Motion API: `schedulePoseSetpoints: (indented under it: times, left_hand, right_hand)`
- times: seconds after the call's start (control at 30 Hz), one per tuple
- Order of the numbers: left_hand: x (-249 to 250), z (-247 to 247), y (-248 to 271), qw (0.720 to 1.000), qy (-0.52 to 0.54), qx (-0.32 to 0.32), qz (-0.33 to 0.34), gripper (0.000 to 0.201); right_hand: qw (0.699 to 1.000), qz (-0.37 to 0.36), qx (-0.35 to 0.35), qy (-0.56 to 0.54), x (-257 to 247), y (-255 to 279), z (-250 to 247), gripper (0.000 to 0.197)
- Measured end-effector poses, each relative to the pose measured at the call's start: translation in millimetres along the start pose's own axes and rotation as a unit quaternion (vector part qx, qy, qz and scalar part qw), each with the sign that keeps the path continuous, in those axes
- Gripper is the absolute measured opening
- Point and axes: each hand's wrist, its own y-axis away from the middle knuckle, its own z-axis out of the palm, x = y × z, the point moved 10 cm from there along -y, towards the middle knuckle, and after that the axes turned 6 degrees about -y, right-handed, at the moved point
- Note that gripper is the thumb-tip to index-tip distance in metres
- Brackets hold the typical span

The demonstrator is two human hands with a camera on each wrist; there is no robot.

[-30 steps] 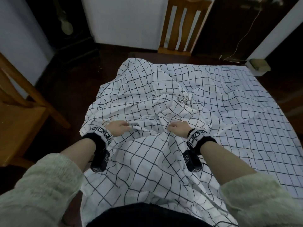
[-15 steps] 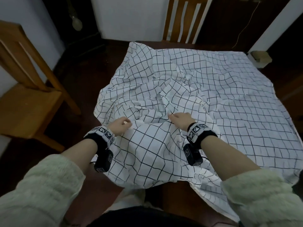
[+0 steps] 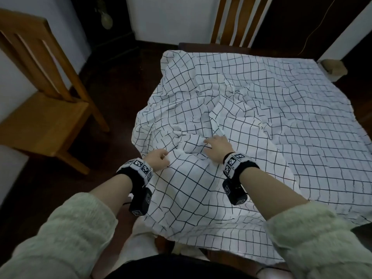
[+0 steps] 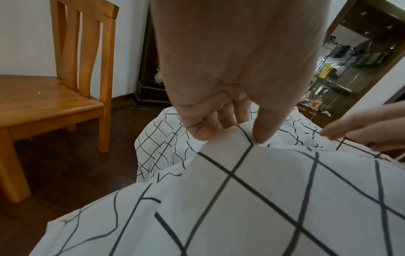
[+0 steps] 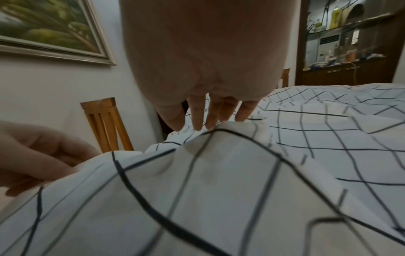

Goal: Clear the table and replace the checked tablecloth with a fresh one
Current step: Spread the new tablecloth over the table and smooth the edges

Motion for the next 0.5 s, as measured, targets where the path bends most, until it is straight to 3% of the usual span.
schedulePoseSetpoints:
  times: [0.13,0.3,0.5]
  left_hand:
    - [-3.3,0.2,-11.9,0.998,-0.017,-0.035,0.039,0.031]
    - [-15.3,-8.3,-36.3,0.989,0.036,-0.132,0.062,0.037]
    - [-60.5,-78.4,-97.9,0.990,0.061,-0.111,0.069,0.037]
  right_hand:
    - [0.998,0.014,-0.044,-0.040,-25.5,-23.5,18.0,0.055]
    - [0.995,0.061,-0.033,-0.073,-46.4,-59.8,28.6,0.057]
    - [0.974,0.195,-0.024,-0.112,-49.4,-98.9,47.6,0.063]
